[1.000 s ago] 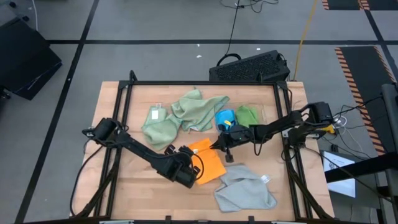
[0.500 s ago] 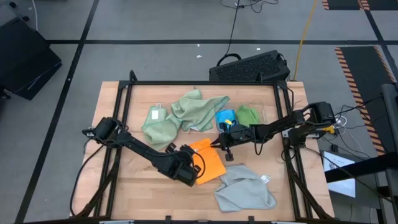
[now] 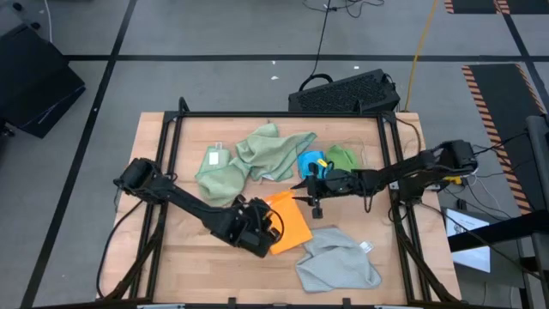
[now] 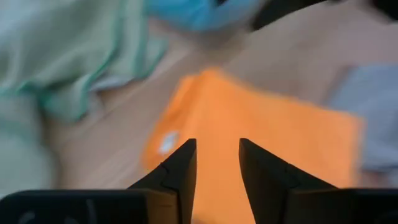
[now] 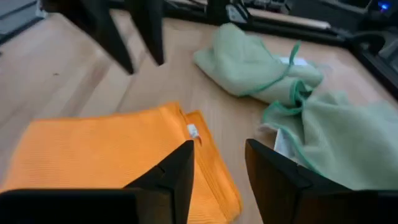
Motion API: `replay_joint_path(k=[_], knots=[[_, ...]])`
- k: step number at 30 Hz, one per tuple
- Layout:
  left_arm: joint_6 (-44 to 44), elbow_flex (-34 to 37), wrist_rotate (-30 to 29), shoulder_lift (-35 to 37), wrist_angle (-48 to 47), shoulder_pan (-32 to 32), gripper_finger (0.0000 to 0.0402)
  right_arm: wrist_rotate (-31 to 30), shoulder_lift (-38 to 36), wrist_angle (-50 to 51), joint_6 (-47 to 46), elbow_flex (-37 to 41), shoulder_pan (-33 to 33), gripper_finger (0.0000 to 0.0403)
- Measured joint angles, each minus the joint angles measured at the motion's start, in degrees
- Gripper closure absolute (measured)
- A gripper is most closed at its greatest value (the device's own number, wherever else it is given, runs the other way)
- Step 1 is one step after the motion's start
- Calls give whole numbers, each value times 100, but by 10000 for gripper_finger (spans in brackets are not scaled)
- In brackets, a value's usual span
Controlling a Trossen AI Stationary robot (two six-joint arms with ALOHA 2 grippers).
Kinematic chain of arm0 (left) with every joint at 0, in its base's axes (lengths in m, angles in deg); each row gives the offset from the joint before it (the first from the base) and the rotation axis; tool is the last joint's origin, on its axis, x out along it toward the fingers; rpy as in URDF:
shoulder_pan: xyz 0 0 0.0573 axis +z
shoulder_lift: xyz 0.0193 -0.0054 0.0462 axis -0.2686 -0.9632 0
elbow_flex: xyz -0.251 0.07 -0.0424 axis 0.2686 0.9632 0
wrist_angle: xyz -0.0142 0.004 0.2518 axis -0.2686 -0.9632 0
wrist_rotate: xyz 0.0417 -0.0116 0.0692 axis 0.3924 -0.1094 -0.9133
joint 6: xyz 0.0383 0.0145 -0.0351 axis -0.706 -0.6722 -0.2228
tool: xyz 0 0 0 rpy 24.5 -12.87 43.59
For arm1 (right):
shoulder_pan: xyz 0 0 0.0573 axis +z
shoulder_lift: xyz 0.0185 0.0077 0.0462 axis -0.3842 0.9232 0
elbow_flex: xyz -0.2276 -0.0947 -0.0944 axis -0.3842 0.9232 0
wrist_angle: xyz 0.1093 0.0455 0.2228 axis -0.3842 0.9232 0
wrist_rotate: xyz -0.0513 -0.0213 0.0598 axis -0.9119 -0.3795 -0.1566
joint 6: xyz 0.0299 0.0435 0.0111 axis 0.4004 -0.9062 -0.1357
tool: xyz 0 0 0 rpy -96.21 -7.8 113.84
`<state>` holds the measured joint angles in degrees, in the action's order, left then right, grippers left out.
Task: Fold microfiber towels
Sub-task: Fold the yellow microfiber cloth
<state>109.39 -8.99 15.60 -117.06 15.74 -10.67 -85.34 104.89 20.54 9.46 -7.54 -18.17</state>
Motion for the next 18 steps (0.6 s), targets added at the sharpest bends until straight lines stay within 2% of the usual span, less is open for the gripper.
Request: replay_joint_path(k=[4,8,13,18], knots=[[-1059,17,-168,-128,1214,-104,280,19,-491,557,-123,0,252,260],[-1615,112,254,-685,2019,-60,280,-207,-817,986,-283,-2,759,265],[-1460,111,777,-1211,2102,-96,280,-858,-950,1642,-466,-2,1559,274],[-1328,108,1234,-1283,1715,-264,280,-898,-882,1972,-1061,0,2071,277]])
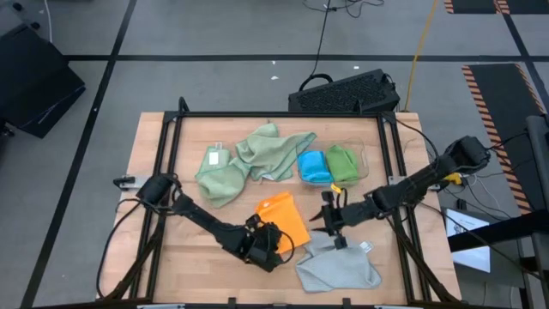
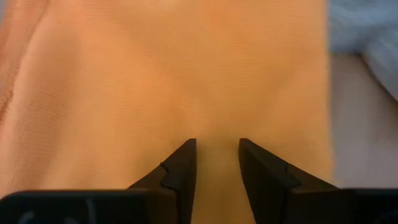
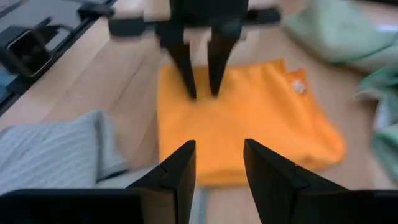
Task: Fold microfiber towels
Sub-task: Fold the yellow microfiber cloth
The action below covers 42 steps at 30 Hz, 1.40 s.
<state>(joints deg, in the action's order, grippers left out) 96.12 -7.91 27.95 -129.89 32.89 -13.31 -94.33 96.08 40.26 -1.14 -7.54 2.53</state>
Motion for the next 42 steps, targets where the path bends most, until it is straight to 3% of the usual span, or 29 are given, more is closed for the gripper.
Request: replay_joint_path(k=[6,12,17,22,27,33,42], knots=[[148,-5,401,349,-1622,-372,280,-274,71,87,-321,2,410,277],[395,4,109,949,-2666,-749,280,-428,416,-198,-528,2,625,277],[338,1,-878,1416,-2390,-1156,279,-429,898,-883,-534,2,691,277],[-380,-6,-1549,1175,-1641,-1589,275,-445,1422,-1843,-391,-2,756,268],[-776,-6,-1580,709,-1078,-1599,230,-443,1937,-2181,-88,-304,795,219],[-944,3,-1091,376,-1413,-1651,162,-413,2762,-2160,134,-1171,800,156],[-1041,-2,-931,198,-2051,-1603,149,-398,3563,-1580,490,-1921,752,170]])
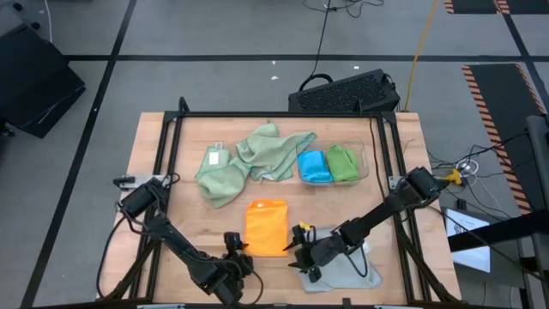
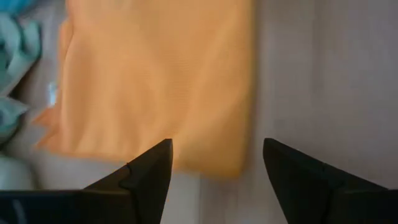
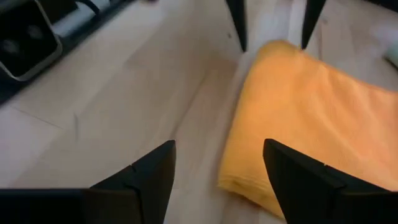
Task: Fold microfiber towels
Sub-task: Fold the yellow microfiber cloth
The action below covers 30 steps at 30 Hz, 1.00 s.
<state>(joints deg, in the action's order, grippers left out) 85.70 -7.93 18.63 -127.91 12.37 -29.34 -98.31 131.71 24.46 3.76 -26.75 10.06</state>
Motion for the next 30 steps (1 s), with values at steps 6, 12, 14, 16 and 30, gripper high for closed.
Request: replay_joint_path(k=[6,12,14,16,30], knots=[[-64,234,444,26,271,176,161,-5,77,-5,-38,-48,-112,188],[-255,434,553,43,669,249,226,-9,70,23,-24,-48,-119,190],[-197,432,552,36,619,249,258,-11,59,114,-21,-47,-117,190],[-157,436,565,36,596,254,292,-15,37,147,-26,-46,-110,190],[-98,421,764,238,412,326,391,-357,-363,732,-17,-42,58,190]])
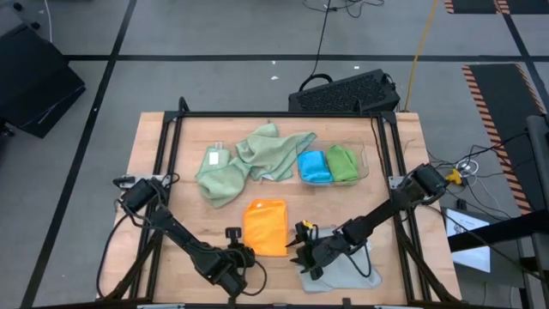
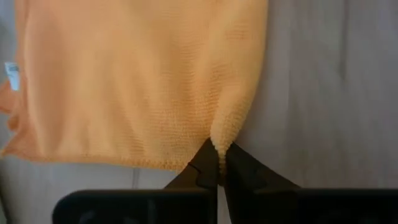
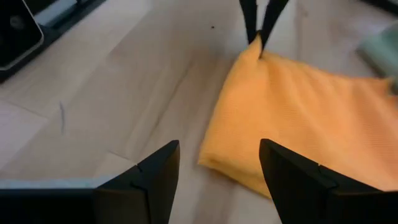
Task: Fold microfiber towels
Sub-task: Fold the yellow microfiber cloth
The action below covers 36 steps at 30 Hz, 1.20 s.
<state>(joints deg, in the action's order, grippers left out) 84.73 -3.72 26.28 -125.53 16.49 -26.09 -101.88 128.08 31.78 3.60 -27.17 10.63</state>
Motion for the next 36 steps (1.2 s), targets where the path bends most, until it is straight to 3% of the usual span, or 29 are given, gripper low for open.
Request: replay_joint_path(k=[4,12,21,33,36], knots=[[0,-13,-47,132,-31,7,392,-434,-183,302,139,4,114,190],[-28,-20,23,353,-66,89,396,-414,-168,224,194,233,134,188],[-1,-24,127,493,-202,311,395,-428,158,-1149,884,384,30,121],[584,-28,-110,827,-674,560,394,-437,340,-1301,928,376,-100,128],[614,-32,-274,1013,-600,560,397,-693,340,-1396,964,376,-100,128]])
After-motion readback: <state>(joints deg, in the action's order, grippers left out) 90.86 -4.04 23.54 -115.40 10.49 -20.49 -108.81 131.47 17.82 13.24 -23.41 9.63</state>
